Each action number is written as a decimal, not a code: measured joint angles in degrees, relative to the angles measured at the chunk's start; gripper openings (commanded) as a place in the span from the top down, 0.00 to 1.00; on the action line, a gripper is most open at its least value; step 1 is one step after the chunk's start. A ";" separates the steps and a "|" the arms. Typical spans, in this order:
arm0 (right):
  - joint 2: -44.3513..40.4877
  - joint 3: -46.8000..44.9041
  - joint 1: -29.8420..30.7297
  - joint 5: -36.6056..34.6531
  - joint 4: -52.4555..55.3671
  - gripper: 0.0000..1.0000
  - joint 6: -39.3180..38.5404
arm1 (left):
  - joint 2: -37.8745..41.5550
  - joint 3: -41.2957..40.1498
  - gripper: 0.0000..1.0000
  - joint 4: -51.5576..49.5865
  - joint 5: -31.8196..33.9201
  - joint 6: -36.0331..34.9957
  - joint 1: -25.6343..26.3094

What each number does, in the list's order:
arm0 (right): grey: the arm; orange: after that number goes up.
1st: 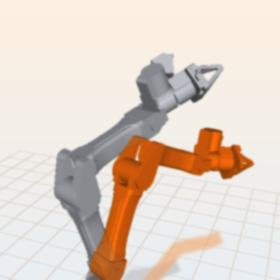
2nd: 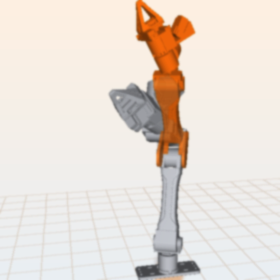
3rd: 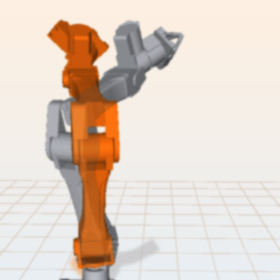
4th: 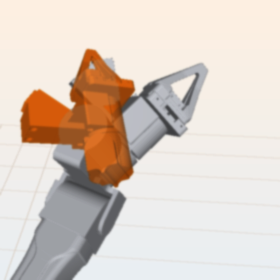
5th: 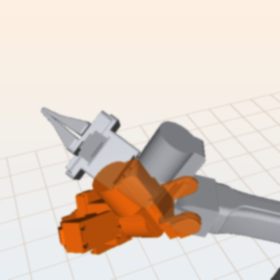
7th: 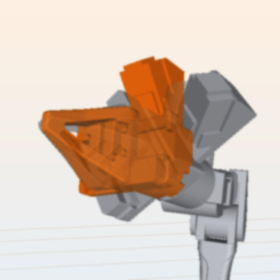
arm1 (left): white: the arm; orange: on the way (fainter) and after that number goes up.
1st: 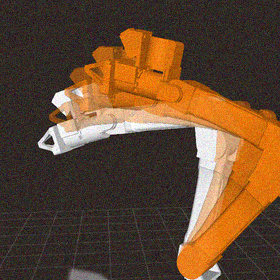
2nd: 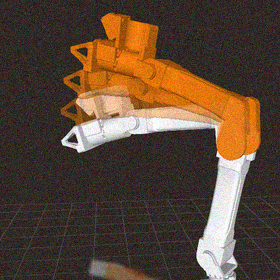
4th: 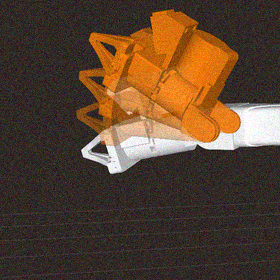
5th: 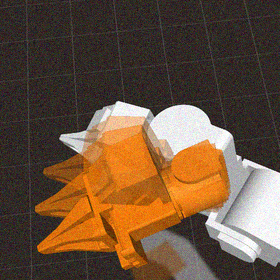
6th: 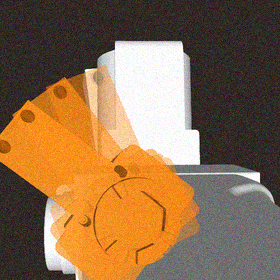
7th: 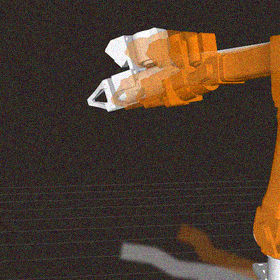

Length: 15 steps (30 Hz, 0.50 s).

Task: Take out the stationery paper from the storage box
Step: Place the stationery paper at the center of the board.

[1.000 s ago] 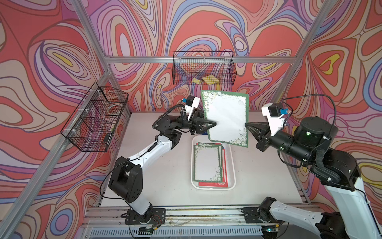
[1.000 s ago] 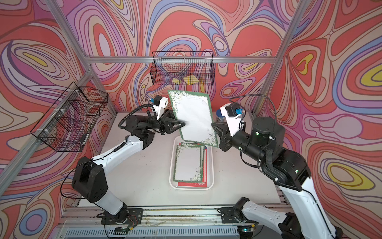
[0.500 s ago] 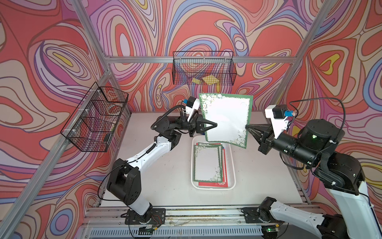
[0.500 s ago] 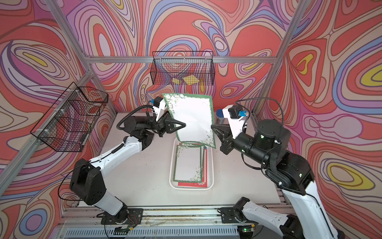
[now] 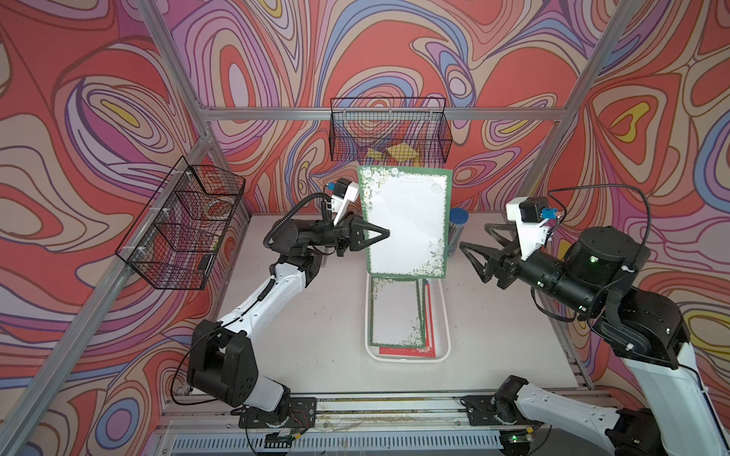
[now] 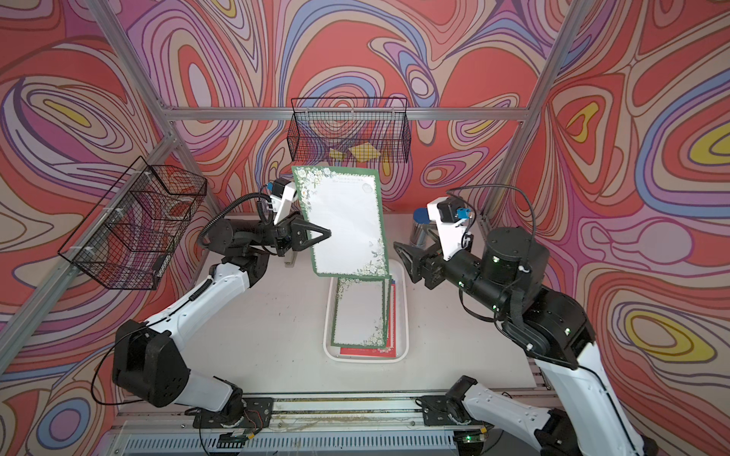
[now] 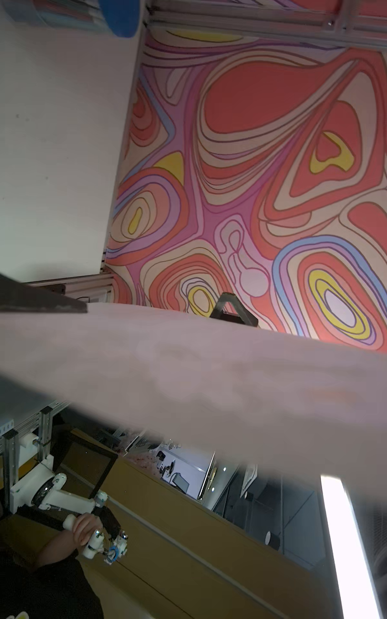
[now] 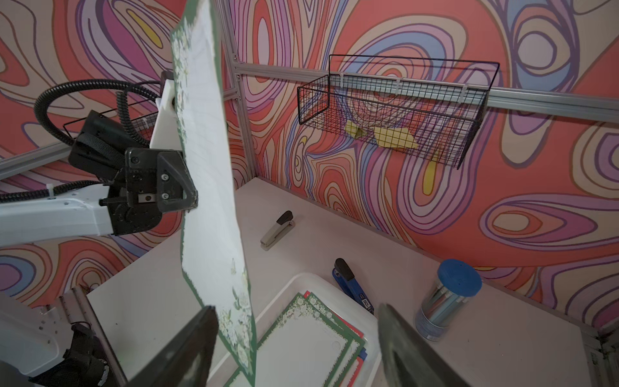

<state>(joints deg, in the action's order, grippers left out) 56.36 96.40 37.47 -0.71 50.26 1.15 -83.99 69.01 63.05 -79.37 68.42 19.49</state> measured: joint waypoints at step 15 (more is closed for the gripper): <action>4.24 0.00 0.00 -1.09 0.13 0.23 -0.02 | 9.20 -6.54 1.00 -36.09 -5.99 -7.78 -18.27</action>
<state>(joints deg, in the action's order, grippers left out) 60.60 96.40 37.47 -1.80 50.39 1.13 -74.78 62.48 26.96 -85.36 60.64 1.21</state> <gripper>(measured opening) 0.775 0.047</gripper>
